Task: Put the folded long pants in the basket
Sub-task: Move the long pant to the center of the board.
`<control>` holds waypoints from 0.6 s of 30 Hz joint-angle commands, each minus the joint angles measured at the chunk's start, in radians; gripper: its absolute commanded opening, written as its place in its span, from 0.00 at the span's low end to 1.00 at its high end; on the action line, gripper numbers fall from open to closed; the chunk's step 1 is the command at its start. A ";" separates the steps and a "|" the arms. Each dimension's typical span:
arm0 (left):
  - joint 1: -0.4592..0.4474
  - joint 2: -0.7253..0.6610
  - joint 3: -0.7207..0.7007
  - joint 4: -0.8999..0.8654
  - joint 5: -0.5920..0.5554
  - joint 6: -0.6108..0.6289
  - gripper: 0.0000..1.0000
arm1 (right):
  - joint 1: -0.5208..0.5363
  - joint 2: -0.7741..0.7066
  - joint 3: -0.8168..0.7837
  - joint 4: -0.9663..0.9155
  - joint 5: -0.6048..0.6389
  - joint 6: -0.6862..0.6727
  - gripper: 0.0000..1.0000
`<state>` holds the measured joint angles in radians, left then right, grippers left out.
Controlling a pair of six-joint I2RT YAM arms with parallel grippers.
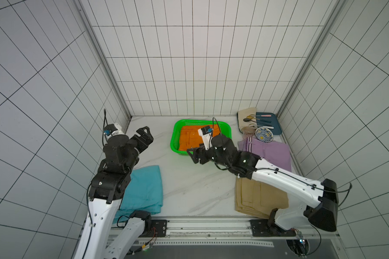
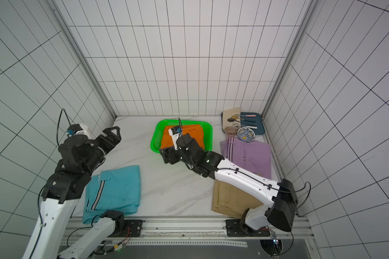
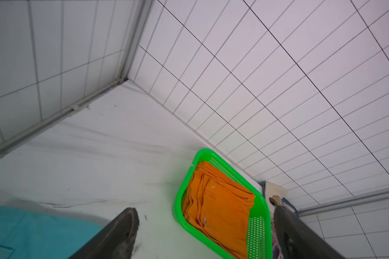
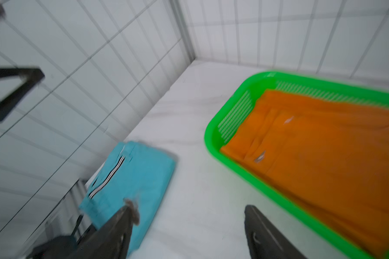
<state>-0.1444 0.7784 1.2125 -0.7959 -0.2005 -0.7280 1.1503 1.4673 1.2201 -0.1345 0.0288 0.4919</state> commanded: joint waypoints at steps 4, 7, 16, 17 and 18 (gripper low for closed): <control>0.002 -0.123 -0.003 -0.161 -0.144 0.034 0.97 | 0.173 0.287 -0.101 0.295 -0.087 0.206 0.80; 0.002 -0.158 -0.022 -0.161 -0.165 0.029 0.98 | 0.184 0.410 -0.050 0.328 -0.110 0.234 0.80; -0.001 -0.155 -0.005 -0.172 -0.151 0.039 0.98 | 0.180 0.698 0.134 0.396 -0.218 0.289 0.80; -0.002 -0.158 -0.005 -0.172 -0.149 0.038 0.98 | 0.175 0.726 0.158 0.392 -0.227 0.289 0.80; -0.001 -0.160 -0.003 -0.171 -0.145 0.039 0.97 | 0.173 0.751 0.180 0.396 -0.237 0.293 0.80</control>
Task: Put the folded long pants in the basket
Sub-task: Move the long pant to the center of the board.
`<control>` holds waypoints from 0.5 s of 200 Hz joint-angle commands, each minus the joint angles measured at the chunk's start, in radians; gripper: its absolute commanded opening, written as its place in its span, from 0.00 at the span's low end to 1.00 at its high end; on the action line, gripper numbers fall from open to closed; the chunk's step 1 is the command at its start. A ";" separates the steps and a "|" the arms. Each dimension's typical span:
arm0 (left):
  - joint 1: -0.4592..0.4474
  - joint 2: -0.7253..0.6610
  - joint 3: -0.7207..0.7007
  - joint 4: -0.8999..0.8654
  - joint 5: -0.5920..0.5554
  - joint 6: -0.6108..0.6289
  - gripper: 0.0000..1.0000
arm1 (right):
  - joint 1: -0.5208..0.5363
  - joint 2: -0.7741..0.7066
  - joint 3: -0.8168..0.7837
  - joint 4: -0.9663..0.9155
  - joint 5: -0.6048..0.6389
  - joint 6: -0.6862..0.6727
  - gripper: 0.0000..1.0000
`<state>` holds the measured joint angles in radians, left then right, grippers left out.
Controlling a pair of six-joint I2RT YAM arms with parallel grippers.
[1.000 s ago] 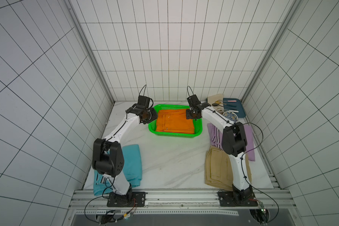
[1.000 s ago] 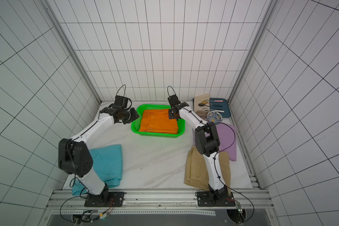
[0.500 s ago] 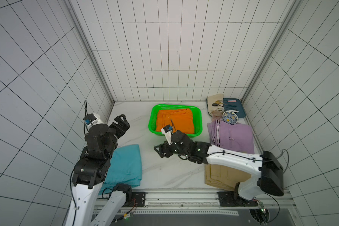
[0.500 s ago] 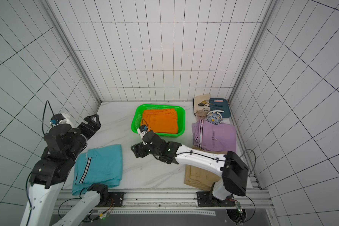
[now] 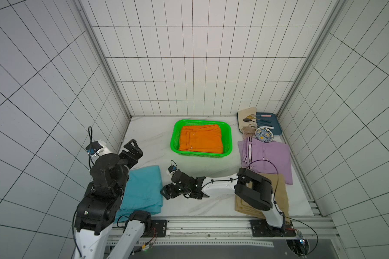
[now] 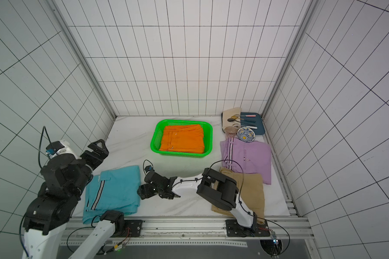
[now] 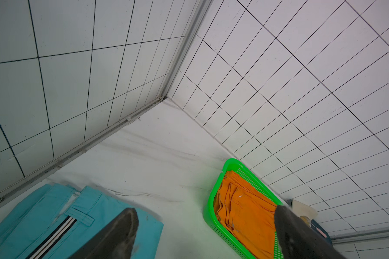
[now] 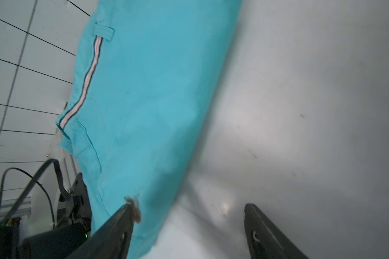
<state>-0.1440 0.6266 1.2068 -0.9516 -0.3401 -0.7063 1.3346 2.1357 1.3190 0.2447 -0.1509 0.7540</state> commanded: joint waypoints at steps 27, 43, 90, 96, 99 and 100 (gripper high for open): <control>-0.003 -0.014 0.009 -0.018 0.003 0.022 0.98 | -0.022 0.167 0.167 0.011 -0.103 0.054 0.74; -0.003 -0.013 0.010 -0.018 0.006 0.022 0.98 | -0.025 0.185 0.186 0.010 -0.112 0.060 0.58; -0.002 -0.003 0.010 -0.012 0.032 0.030 0.98 | -0.045 0.112 0.093 0.045 -0.087 0.064 0.00; -0.003 0.001 0.010 -0.009 0.039 0.031 0.97 | -0.046 0.085 0.049 0.064 -0.072 0.060 0.00; -0.003 0.003 0.010 -0.008 0.044 0.031 0.97 | -0.046 0.071 0.028 0.073 -0.064 0.058 0.00; -0.002 0.002 0.010 -0.008 0.046 0.031 0.97 | -0.048 0.067 0.020 0.074 -0.060 0.058 0.00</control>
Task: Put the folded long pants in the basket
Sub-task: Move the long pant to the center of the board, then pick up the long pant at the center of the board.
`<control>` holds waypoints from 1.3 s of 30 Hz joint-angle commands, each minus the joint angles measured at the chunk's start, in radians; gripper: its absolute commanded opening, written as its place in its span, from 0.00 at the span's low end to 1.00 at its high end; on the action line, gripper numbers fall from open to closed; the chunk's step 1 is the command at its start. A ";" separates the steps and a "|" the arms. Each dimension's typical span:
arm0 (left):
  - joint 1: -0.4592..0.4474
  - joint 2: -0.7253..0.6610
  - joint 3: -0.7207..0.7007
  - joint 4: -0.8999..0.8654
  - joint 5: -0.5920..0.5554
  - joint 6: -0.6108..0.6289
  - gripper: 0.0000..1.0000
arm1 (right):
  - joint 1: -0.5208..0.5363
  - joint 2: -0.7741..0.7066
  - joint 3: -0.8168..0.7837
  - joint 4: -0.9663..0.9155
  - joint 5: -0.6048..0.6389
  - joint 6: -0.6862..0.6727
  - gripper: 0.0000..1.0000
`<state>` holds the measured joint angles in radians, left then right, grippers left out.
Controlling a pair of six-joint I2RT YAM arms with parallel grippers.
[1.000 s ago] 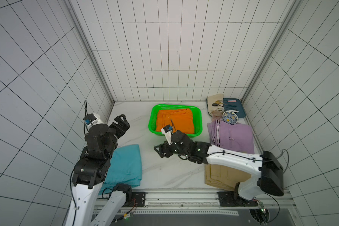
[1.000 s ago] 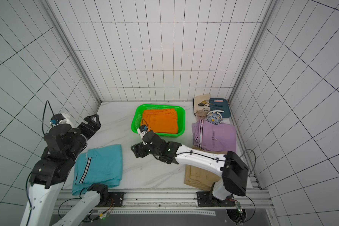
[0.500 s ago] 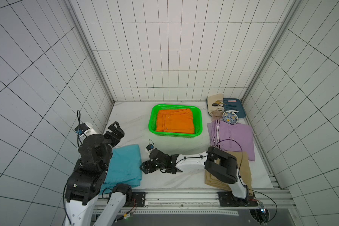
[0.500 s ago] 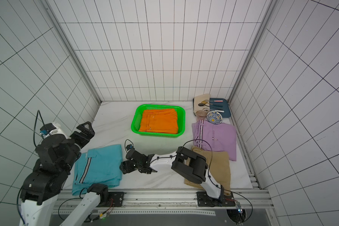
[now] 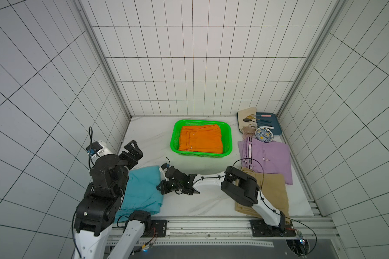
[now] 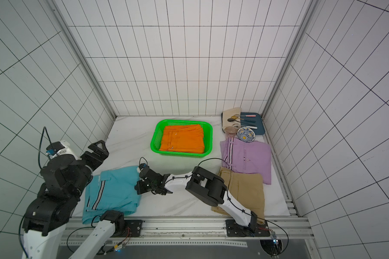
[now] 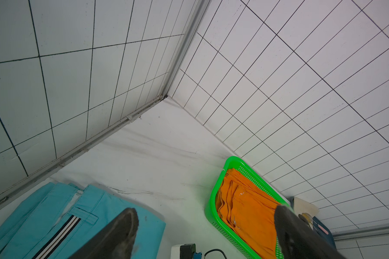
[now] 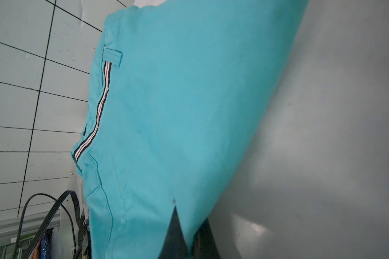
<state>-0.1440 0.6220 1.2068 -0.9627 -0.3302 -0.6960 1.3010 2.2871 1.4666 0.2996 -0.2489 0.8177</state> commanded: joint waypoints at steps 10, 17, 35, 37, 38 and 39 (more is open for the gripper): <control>-0.002 0.026 -0.074 -0.070 0.358 -0.041 0.98 | -0.031 -0.636 -0.725 0.054 0.270 -0.035 0.00; -0.004 -0.043 -0.408 0.095 0.607 -0.148 0.98 | -0.043 -1.035 -0.991 -0.170 0.383 -0.015 0.00; -0.191 0.362 -0.832 0.653 0.668 -0.208 0.89 | -0.203 -1.287 -1.168 -0.304 0.332 0.002 0.00; -0.218 0.408 -0.850 0.713 0.666 -0.221 0.89 | -0.212 -1.268 -1.164 -0.292 0.318 -0.002 0.00; -0.243 0.448 -0.861 0.762 0.665 -0.227 0.89 | -0.215 -1.254 -1.162 -0.282 0.309 -0.003 0.00; -0.259 0.484 -0.859 0.780 0.662 -0.229 0.88 | -0.219 -1.245 -1.159 -0.277 0.304 -0.004 0.00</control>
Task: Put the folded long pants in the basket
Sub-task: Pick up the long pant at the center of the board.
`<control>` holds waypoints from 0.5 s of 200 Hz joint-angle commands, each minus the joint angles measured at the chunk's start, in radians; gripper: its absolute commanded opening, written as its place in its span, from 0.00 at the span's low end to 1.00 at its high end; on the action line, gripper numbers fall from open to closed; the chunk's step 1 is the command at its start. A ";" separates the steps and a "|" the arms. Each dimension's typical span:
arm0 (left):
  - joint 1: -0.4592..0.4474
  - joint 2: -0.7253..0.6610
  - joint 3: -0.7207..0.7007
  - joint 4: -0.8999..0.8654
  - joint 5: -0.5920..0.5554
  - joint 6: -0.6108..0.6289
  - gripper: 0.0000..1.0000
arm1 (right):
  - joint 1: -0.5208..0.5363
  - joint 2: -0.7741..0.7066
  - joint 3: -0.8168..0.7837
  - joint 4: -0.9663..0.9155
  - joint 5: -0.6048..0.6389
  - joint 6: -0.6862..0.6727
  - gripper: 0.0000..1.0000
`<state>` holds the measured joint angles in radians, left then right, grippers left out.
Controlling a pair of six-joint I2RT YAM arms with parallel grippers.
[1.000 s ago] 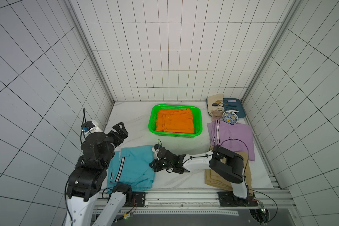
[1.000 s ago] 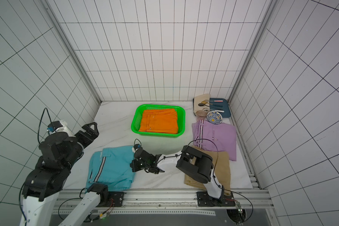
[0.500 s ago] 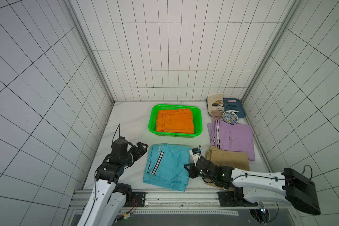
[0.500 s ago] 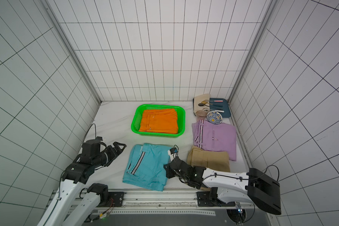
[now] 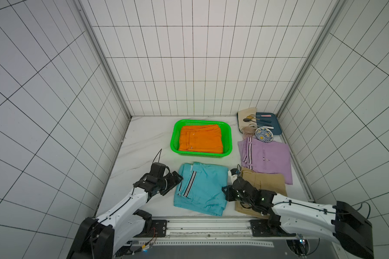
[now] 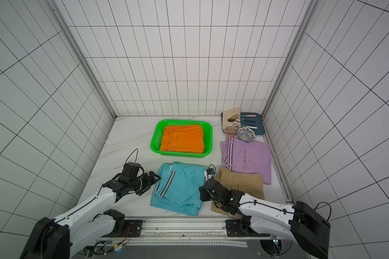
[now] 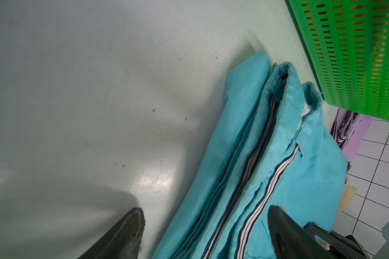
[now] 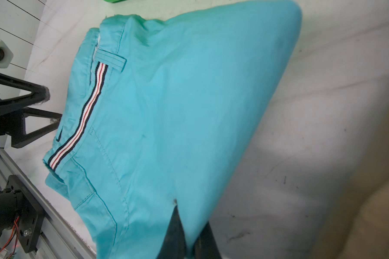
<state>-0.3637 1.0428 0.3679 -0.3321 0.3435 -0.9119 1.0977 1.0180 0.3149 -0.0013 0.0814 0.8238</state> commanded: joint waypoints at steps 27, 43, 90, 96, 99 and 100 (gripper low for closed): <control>-0.064 0.183 -0.013 0.201 -0.015 -0.010 0.71 | -0.027 0.063 0.016 0.027 -0.043 -0.019 0.00; -0.064 0.203 -0.015 0.211 -0.018 -0.010 0.48 | -0.032 0.075 0.021 0.032 -0.044 -0.021 0.00; -0.064 0.195 0.006 0.168 -0.036 0.001 0.00 | -0.033 0.082 0.039 0.028 -0.058 -0.036 0.00; -0.064 0.190 0.010 0.158 -0.033 0.000 0.00 | -0.032 0.077 0.042 0.026 -0.065 -0.038 0.00; -0.064 0.185 0.013 0.153 -0.032 0.000 0.00 | -0.033 0.074 0.045 0.025 -0.068 -0.040 0.00; -0.064 0.182 0.014 0.150 -0.031 0.000 0.00 | -0.033 0.073 0.045 0.023 -0.069 -0.040 0.00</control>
<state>-0.4248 1.2335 0.3721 -0.1211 0.3355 -0.9176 1.0725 1.0946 0.3168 0.0231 0.0402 0.8104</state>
